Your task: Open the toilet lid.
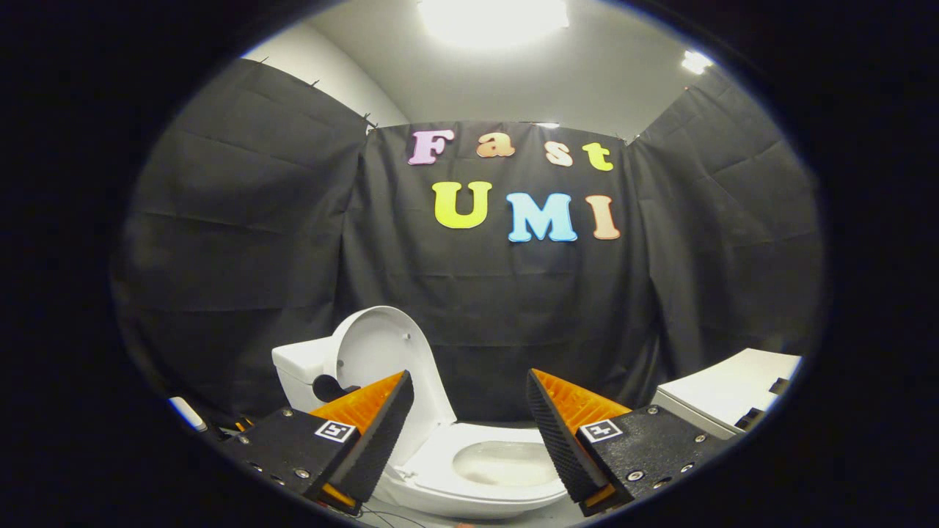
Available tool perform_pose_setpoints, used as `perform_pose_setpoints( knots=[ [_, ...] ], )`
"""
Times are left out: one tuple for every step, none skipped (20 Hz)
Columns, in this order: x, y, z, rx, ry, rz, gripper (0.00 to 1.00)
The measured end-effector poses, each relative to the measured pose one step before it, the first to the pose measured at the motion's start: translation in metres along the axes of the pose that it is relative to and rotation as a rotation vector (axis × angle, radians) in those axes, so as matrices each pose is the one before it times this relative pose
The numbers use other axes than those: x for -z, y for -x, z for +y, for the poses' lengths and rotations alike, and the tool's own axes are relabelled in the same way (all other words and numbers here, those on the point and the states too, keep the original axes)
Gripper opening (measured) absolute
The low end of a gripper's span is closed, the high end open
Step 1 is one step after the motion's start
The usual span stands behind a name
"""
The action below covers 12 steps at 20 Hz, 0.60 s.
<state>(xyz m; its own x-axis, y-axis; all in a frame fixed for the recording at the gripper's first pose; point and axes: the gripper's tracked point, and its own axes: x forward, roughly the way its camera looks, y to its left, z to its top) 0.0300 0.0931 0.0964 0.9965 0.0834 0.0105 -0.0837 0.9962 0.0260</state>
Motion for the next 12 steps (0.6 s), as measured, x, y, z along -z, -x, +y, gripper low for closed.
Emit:
perform_pose_setpoints(
  knots=[
    [0.00162,0.00685,-0.00631,0.01349,0.00170,-0.00088,0.95],
    [0.00187,0.00630,-0.00487,0.00209,0.00147,-0.00209,0.95],
    [0.00257,0.00547,-0.00552,0.01031,-0.00251,-0.00414,0.95],
    [0.00293,0.00554,-0.00546,0.00260,-0.00741,-0.00269,0.95],
    [0.00306,0.00356,-0.00326,0.00160,-0.01106,-0.00138,0.95],
    [0.00406,0.00459,-0.00354,0.00091,-0.00455,0.00125,0.95],
    [0.00498,0.00364,-0.00448,0.00637,0.00621,0.00551,0.95],
    [0.00657,0.00412,-0.00478,0.00883,0.01246,0.01173,0.95],
    [0.00725,0.00328,-0.00374,0.00652,0.01392,0.01304,0.95],
    [0.00621,0.00238,-0.00410,0.01081,0.00786,0.01299,0.95],
    [0.00638,0.00199,-0.00091,0.00143,0.00010,0.01299,0.95],
    [0.00381,0.00040,0.00046,-0.00125,-0.00651,0.00565,0.95]
  ],
)
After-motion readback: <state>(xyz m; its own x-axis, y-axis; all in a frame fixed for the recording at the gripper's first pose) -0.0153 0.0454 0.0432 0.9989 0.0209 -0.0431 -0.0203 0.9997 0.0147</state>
